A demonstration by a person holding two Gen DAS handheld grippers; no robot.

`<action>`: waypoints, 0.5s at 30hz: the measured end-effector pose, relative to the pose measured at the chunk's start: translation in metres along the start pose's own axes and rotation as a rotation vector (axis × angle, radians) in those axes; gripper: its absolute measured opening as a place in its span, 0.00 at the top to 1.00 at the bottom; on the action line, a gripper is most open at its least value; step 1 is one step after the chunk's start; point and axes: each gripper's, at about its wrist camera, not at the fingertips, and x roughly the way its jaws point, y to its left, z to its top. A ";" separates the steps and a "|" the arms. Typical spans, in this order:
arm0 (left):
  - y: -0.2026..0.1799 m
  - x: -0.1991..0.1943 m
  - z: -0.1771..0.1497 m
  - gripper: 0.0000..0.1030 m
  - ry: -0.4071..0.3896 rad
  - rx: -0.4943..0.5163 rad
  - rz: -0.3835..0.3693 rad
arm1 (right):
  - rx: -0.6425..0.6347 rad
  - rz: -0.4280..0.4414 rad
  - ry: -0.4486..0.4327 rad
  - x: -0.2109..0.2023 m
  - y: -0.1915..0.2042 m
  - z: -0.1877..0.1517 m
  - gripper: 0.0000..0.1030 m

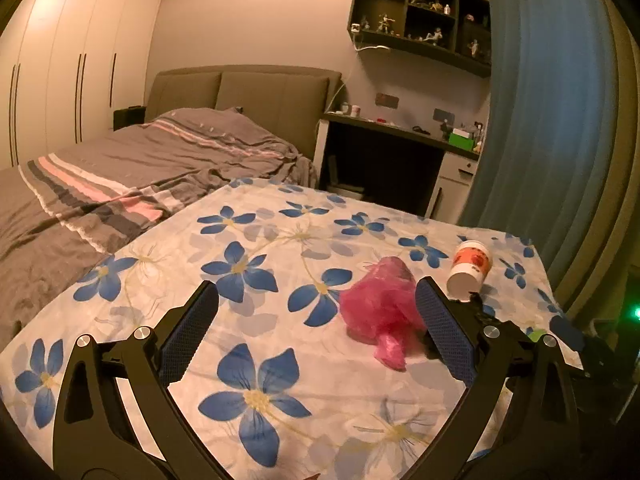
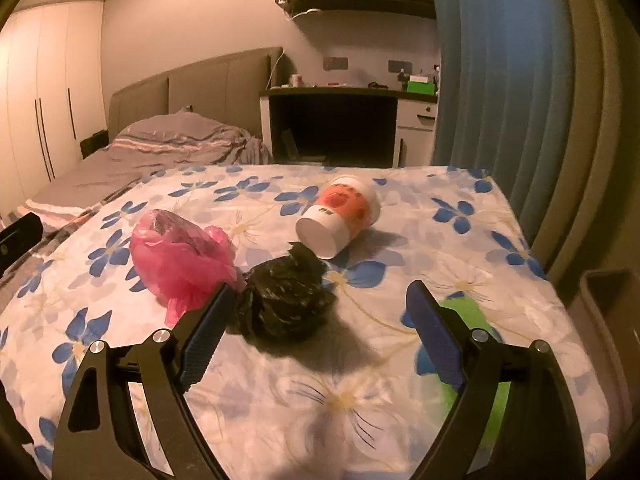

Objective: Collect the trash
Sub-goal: 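Move both tools back over the pink bag and small black bag, then close the right tool on the small black plastic bag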

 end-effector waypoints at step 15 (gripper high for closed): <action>0.012 0.023 0.002 0.06 0.024 -0.016 -0.025 | -0.049 0.044 0.133 0.048 0.024 0.002 0.56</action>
